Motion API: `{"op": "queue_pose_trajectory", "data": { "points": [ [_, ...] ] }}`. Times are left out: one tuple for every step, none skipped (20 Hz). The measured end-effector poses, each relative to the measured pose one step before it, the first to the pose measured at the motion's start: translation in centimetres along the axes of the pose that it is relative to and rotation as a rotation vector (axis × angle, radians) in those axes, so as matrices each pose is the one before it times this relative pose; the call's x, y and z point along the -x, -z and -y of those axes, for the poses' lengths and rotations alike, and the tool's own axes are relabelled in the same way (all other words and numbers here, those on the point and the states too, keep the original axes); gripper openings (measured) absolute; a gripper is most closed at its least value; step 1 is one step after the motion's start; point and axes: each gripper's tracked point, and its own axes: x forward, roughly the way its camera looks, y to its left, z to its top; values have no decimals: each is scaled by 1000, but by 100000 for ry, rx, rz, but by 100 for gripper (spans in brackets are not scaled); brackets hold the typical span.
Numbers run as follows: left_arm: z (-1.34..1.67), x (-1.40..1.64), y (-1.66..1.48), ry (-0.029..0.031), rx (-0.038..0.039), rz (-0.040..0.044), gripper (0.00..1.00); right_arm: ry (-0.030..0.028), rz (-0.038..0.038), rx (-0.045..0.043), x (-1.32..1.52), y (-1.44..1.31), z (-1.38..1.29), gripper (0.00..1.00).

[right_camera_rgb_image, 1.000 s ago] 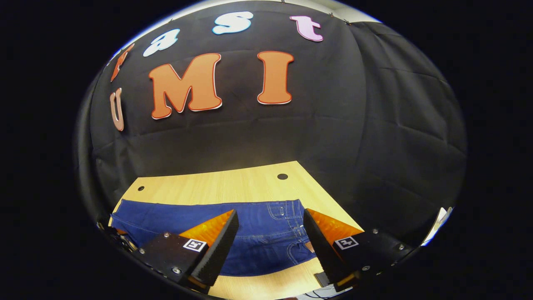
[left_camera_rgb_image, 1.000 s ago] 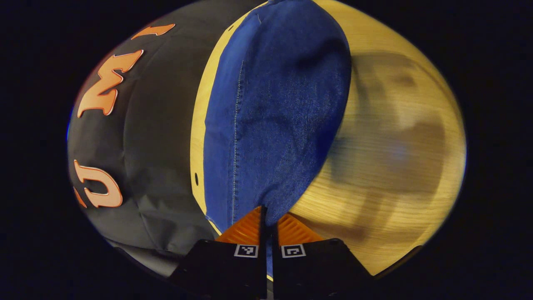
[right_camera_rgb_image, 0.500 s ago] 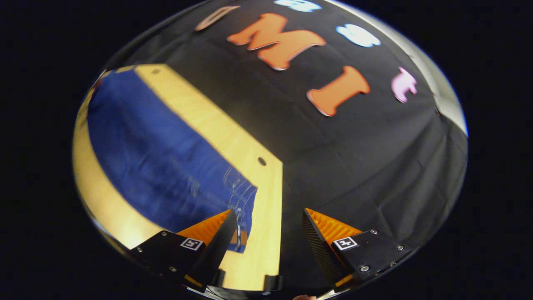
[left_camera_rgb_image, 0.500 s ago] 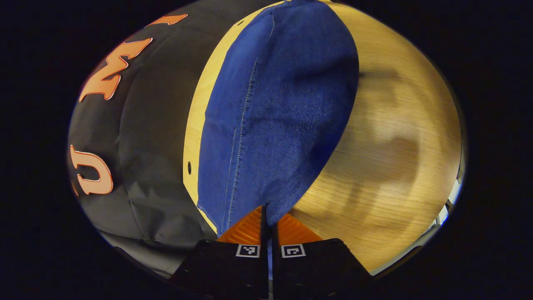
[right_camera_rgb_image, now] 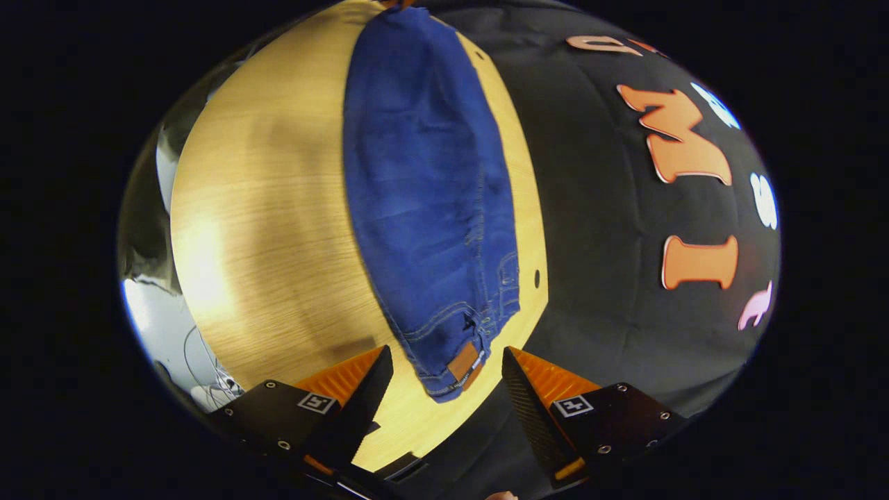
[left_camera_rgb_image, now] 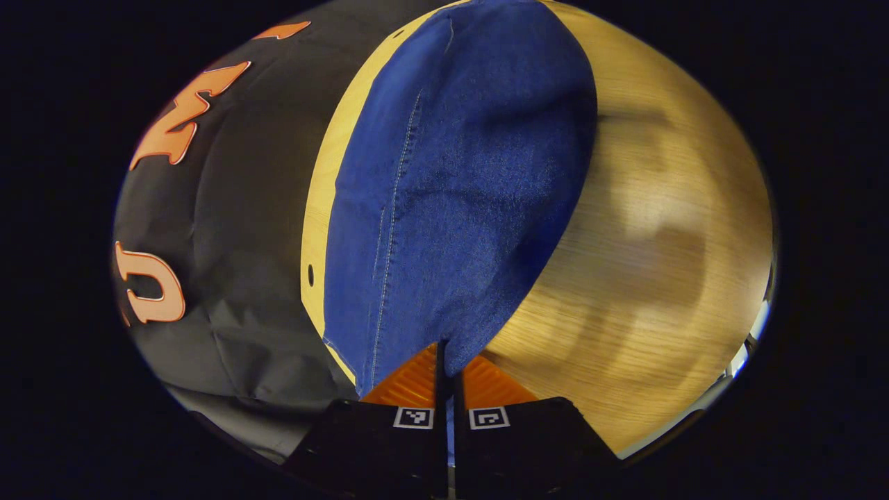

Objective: Grasp the waist and the cuffs of the jeans and fold them to make the two legs overlap; first hold the waist and fold one-third of the jeans toward the cuffs, then hold the cuffs and fold the remaining one-third in the same direction to finish folding.

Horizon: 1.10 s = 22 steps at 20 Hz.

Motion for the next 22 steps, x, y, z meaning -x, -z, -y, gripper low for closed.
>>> {"op": "queue_pose_trajectory", "data": {
  "points": [
    [72,32,-19,340,-407,-408,4,-1144,407,1622,-486,-308,-215,98],
    [82,-30,29,398,447,-20,4,-348,425,2076,-488,-211,-133,98],
    [134,-127,-15,747,1198,100,4,-425,216,1705,-364,-84,-120,98],
    [19,-123,-20,419,1136,41,5,-637,-491,1224,-556,0,-271,98],
    [-109,103,-35,348,393,43,5,1474,1018,2268,-507,-459,385,98],
    [-168,-80,-106,-42,-265,34,4,359,301,845,-254,-207,267,95],
    [-17,-53,-3,83,-241,8,4,135,203,-69,-569,-117,275,95],
    [-65,-30,-89,88,169,37,4,-17,179,-45,-424,-101,229,95],
    [-95,-83,110,58,287,-64,4,-104,48,-105,-323,-163,270,94],
    [-26,-29,-204,-141,239,88,4,-664,-96,-36,-520,-51,131,94],
    [-36,-75,97,-191,258,3,4,-919,-82,-466,-457,-124,-49,93],
    [65,-7,18,-4,37,-165,4,-1327,-361,-403,-311,-121,-321,89],
    [5,-19,71,-25,-22,-52,4,-1237,-141,-55,-401,-40,-496,74],
    [44,7,-78,54,40,-125,4,-926,-367,528,-344,-92,-411,55],
    [-100,-24,-6,51,121,7,4,-572,751,661,-185,-35,-362,36],
    [17,15,13,-80,217,146,4,43,423,-362,-163,56,-132,43],
    [-40,129,84,-73,391,-256,5,-802,1238,-1654,46,532,147,15],
    [-81,213,23,-247,1077,-371,4,-4806,-1367,-3347,-509,-161,-292,15],
    [-22,175,-9,168,1631,-315,4,-5204,-1294,-3806,1007,222,-359,9],
    [-180,69,-9,699,1252,-267,4,-1748,-400,-3514,971,111,291,10],
    [-251,306,67,1153,1138,-7,4,-1468,227,-2803,451,149,642,9],
    [-616,389,-93,475,1683,491,4,-1133,98,-2590,746,-82,549,9]
  ]
}}
